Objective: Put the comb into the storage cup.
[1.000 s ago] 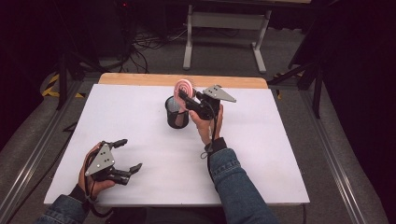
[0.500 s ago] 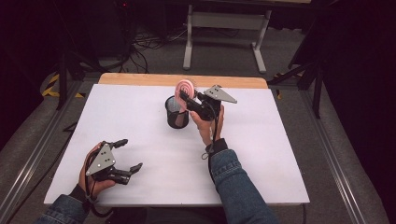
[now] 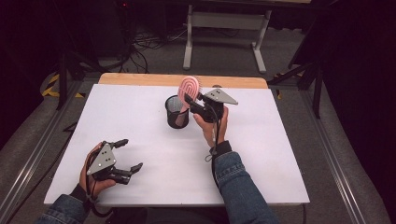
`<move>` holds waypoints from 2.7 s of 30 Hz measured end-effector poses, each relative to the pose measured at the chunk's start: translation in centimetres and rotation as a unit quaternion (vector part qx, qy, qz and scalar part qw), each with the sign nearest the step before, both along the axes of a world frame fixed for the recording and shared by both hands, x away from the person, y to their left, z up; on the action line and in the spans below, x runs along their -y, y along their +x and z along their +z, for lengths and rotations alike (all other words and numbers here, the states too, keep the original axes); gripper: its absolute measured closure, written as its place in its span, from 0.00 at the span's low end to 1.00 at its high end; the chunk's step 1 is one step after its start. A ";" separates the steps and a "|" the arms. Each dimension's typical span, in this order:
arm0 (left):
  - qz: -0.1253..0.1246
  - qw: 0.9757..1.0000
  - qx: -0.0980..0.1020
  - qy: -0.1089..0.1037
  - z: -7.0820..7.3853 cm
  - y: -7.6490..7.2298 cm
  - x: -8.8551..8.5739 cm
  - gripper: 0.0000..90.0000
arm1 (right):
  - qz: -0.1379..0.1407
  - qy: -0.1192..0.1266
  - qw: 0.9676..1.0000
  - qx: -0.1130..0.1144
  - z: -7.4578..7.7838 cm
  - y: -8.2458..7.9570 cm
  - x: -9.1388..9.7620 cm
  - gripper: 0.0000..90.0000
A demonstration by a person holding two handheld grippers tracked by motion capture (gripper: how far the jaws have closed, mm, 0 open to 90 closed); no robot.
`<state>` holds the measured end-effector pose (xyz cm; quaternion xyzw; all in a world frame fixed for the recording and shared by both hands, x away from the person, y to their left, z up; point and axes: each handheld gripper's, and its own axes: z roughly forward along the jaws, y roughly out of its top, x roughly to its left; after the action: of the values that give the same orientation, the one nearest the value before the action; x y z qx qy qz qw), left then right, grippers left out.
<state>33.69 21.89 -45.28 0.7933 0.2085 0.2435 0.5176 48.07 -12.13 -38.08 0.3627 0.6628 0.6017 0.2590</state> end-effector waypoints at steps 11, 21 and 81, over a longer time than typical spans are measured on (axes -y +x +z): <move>0.000 1.000 -0.006 0.000 -0.1 0.1 0.0 0.07 | 0.001 -0.010 1.000 -0.010 -0.7 0.0 0.2 0.62; 0.000 1.000 -0.006 0.003 -0.1 0.2 0.0 0.07 | -0.019 -0.017 1.000 -0.004 -0.8 -0.4 0.5 0.62; -0.001 1.000 -0.005 0.011 -0.1 0.2 0.2 0.08 | 0.015 -0.093 0.995 0.040 -0.2 -3.5 2.4 0.45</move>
<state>33.85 21.71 -45.41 0.8002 0.2077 0.2419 0.5080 44.54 -14.52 -38.24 0.3028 0.7100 0.5557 0.3089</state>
